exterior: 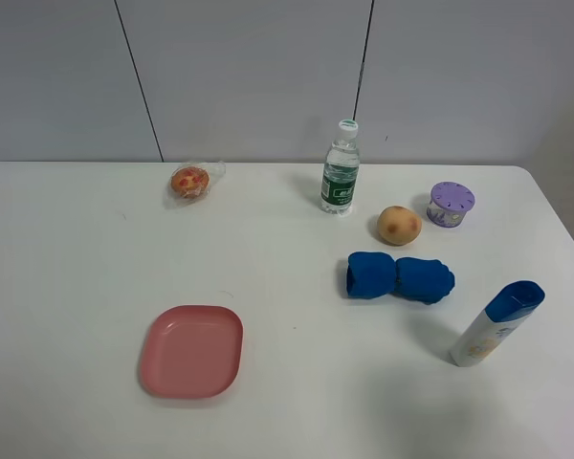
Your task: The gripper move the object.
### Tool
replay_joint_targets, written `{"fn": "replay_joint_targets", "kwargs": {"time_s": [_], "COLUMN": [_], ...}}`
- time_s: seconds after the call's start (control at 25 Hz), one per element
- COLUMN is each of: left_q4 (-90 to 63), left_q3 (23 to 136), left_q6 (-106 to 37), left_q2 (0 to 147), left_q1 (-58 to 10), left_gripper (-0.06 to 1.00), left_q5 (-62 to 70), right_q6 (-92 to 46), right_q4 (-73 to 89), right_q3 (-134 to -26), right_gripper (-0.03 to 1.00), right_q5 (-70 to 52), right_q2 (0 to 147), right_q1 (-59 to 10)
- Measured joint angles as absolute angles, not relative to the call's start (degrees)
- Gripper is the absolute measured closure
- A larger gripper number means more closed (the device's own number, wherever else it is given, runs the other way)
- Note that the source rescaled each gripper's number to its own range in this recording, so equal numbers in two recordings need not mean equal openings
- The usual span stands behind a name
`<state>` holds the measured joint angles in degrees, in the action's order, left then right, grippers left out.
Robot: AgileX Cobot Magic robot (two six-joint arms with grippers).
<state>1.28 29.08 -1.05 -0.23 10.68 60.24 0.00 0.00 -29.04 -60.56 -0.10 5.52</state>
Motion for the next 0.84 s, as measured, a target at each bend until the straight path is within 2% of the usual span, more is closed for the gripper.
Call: {"fn": "replay_joint_targets", "kwargs": {"time_s": [0.84], "left_q4": [1.5], "left_q3": [29.1], "left_q6": [-0.7], "left_q2": [-0.2], "left_q1": [10.7], "left_gripper": [-0.06], "left_q5": [60.2], "right_q6": [0.0], "right_q4": [0.0], "right_q3": [-29.0], "right_gripper": [-0.03], "right_q5": [-60.6], "right_q2": [-0.1], "right_q1": [5.5]}}
